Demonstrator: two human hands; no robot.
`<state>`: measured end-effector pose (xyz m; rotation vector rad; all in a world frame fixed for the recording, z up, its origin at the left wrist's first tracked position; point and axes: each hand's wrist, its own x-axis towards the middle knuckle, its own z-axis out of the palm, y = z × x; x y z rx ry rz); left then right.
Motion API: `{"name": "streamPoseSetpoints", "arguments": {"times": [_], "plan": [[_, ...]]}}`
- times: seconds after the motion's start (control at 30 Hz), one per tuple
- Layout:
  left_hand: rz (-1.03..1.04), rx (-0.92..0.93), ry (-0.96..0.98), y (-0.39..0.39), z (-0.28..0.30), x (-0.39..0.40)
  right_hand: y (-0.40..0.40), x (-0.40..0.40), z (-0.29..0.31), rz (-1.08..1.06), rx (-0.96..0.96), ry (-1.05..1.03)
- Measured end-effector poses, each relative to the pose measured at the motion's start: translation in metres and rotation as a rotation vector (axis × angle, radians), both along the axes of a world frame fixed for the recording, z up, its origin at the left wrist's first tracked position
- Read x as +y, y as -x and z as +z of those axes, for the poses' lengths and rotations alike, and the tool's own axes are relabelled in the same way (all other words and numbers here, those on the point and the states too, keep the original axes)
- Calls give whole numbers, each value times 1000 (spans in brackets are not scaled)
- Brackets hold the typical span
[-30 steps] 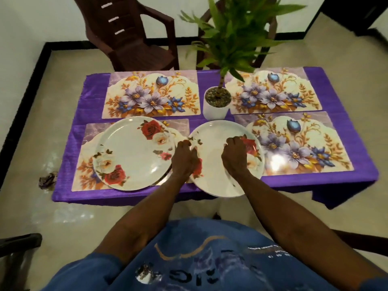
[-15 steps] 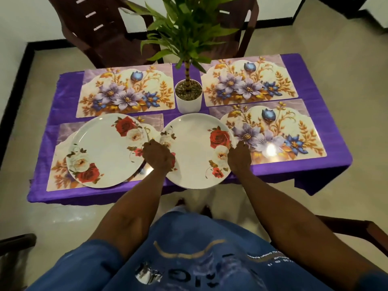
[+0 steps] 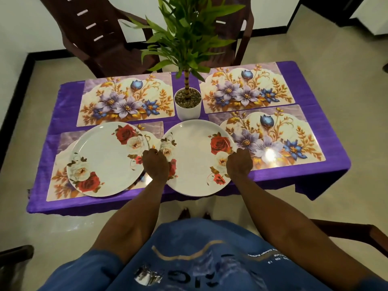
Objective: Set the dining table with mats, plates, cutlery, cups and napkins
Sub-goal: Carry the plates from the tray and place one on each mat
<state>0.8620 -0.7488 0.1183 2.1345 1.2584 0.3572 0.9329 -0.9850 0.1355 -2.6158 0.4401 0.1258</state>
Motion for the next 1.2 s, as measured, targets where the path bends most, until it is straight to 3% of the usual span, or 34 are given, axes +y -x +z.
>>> {"name": "streamPoseSetpoints", "arguments": {"times": [0.27,0.53,0.83,1.03,1.2], "plan": [[4,-136,173,-25,17,-20,-13,-15,7,-207,-89,-280],[-316,-279,210,-73,34,-85,-44,-93,25,-290,-151,-204],[-394,18,45,-136,30,-176,-123,-195,15,-249,-135,-302],[-410,234,-180,-154,13,-215,-160,-239,13,-131,-72,-223],[-343,308,-206,-157,9,-228,-179,-250,1,-49,-17,-184]]}}
